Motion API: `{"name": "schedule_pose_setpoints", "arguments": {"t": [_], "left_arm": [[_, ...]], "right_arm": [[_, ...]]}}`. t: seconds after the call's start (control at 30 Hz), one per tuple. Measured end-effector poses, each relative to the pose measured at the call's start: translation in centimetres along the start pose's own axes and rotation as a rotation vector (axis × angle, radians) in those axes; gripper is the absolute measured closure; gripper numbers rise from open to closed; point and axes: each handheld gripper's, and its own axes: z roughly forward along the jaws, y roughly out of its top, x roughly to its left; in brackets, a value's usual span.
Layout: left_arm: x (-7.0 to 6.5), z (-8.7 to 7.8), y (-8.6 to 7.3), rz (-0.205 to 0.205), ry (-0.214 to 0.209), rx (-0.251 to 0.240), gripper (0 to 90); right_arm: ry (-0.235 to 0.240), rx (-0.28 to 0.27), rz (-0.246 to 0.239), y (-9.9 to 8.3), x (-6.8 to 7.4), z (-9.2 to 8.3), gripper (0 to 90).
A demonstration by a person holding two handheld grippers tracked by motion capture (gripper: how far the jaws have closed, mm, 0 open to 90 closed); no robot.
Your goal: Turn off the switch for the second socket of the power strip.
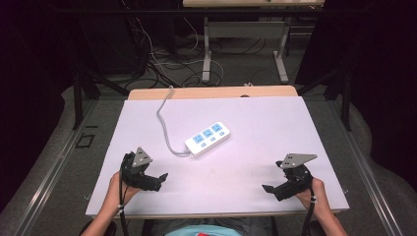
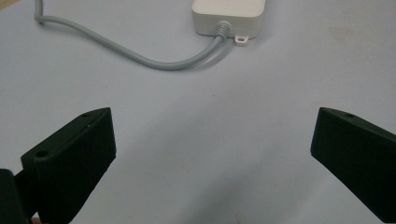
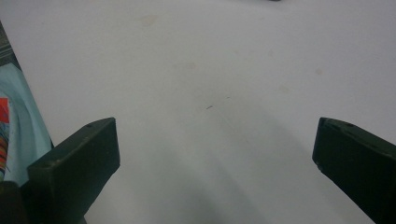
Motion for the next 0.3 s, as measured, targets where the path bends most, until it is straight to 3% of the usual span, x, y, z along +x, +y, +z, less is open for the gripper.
{"name": "schedule_pose_setpoints", "arguments": {"t": [0.3], "left_arm": [[-0.2, -1.2, -1.8, -0.012, 0.042, -0.008, 0.0]], "right_arm": [[-0.004, -0.007, 0.001, 0.0, -0.1, -0.3, 0.0]]}}
